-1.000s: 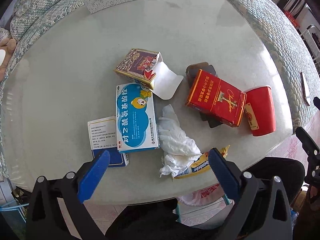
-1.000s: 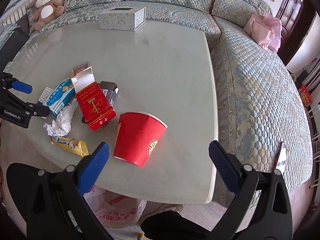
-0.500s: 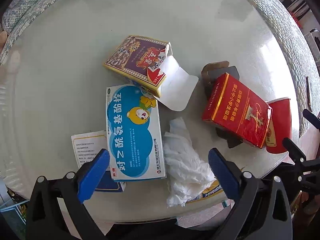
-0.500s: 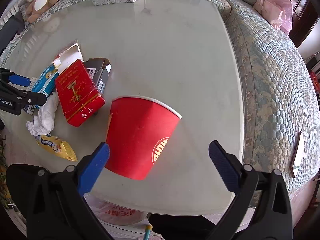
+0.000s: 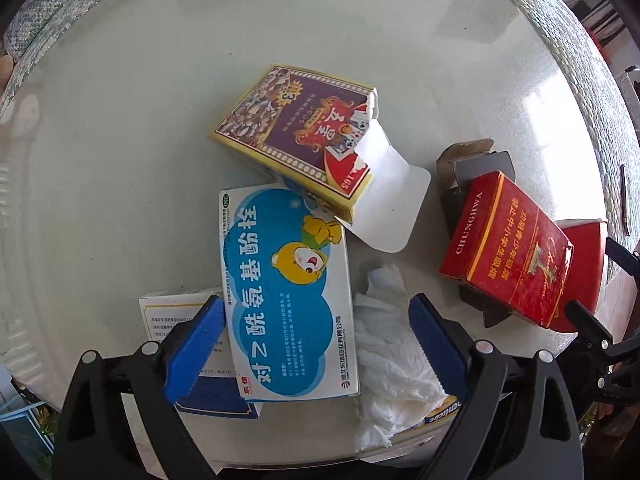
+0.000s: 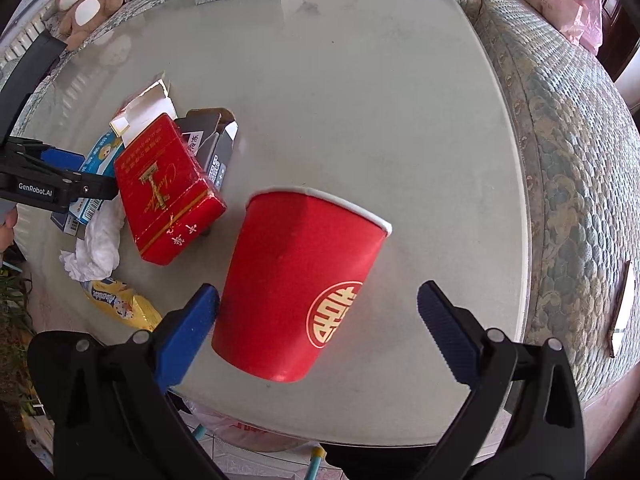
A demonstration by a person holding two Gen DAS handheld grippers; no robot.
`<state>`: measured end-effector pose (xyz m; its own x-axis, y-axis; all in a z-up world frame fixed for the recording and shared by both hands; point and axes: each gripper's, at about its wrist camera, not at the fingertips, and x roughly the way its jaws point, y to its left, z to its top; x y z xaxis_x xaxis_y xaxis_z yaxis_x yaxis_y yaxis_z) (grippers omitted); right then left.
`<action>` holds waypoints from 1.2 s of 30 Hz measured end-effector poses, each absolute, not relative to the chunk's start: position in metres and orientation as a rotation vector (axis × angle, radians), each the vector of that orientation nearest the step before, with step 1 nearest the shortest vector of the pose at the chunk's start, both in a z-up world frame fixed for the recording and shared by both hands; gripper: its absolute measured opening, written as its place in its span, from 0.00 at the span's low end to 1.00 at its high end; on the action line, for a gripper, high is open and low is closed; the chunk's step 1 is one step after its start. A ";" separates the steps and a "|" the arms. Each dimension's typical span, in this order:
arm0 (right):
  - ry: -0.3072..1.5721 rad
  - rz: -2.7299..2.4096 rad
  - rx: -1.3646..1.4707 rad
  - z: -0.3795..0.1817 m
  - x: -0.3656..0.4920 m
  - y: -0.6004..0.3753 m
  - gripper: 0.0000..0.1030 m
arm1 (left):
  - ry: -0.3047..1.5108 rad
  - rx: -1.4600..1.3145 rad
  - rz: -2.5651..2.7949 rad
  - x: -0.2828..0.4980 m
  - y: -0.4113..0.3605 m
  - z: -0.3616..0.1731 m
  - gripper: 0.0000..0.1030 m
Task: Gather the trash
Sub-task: 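Grasp the red paper cup with the right tool while the left tool grasps the blue-and-white medicine box, then lift the red cup and medicine box and carry both toward the trash bin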
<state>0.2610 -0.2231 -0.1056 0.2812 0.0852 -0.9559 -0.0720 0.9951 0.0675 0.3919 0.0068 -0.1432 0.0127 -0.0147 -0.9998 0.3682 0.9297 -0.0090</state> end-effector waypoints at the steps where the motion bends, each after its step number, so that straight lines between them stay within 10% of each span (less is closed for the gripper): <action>1: 1.280 0.105 0.011 -0.106 0.262 -0.224 0.94 | 1.528 0.293 -0.302 0.392 0.007 -0.143 0.85; 13: 1.271 0.113 0.018 -0.113 0.265 -0.226 0.85 | 1.501 0.338 -0.252 0.405 0.017 -0.139 0.66; 36: 1.281 0.133 -0.008 -0.121 0.263 -0.228 0.71 | 1.549 0.251 -0.294 0.455 0.035 -0.138 0.59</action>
